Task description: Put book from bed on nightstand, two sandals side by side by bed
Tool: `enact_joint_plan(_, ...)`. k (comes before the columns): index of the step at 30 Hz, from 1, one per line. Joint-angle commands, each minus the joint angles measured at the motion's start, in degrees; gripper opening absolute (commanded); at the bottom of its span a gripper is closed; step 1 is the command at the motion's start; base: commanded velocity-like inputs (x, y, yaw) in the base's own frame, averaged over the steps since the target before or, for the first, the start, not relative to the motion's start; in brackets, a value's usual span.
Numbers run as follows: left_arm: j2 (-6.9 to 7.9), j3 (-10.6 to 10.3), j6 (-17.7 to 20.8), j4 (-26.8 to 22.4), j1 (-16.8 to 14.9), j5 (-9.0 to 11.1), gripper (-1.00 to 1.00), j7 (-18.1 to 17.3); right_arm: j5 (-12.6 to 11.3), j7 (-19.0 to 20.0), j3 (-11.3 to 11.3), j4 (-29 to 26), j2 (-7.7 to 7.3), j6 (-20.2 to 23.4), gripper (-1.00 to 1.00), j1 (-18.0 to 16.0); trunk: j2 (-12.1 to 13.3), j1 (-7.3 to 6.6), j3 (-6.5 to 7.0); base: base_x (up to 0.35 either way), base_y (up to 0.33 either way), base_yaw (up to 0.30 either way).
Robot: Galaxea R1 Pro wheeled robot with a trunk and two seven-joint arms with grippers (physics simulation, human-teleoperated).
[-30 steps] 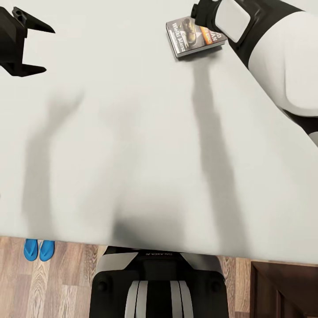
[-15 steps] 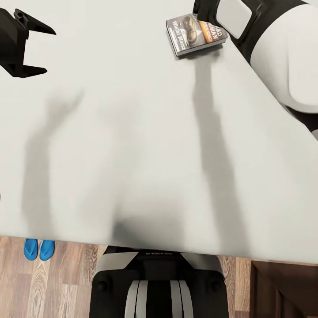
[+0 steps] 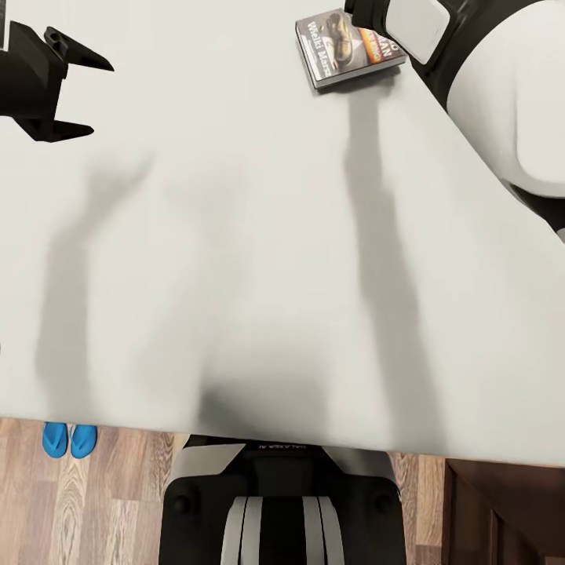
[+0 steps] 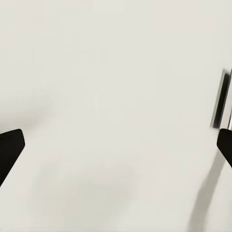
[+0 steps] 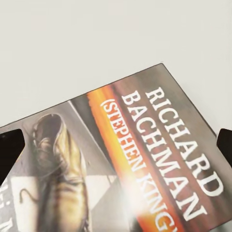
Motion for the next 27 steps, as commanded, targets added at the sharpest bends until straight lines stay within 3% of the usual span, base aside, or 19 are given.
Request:
enact_joint_plan(1, 0.05, -0.07, 0.49, -0.02, -0.14, 0.29, 1.0, 0.42, 0.6, -0.06, -0.39, -0.07, 0.05, 0.34, 1.0, 0.0, -0.01, 0.0, -0.07, 0.0, 0.0, 0.0)
enact_joint_plan(14, 0.08, -0.28, 0.5, -0.02, -2.09, 0.52, 1.0, 0.05, 0.78, 0.26, -0.41, 2.48, 0.05, 0.49, 1.0, 0.37, -0.01, 0.0, -0.22, 0.0, 0.0, 0.0)
enact_joint_plan(27, 0.6, -0.57, 0.51, -0.02, -2.44, 0.64, 1.0, -3.43, 0.88, 0.87, -0.41, 2.79, 0.05, 0.96, 1.0, 0.67, -0.01, 0.0, -0.23, 0.0, 0.0, 0.0)
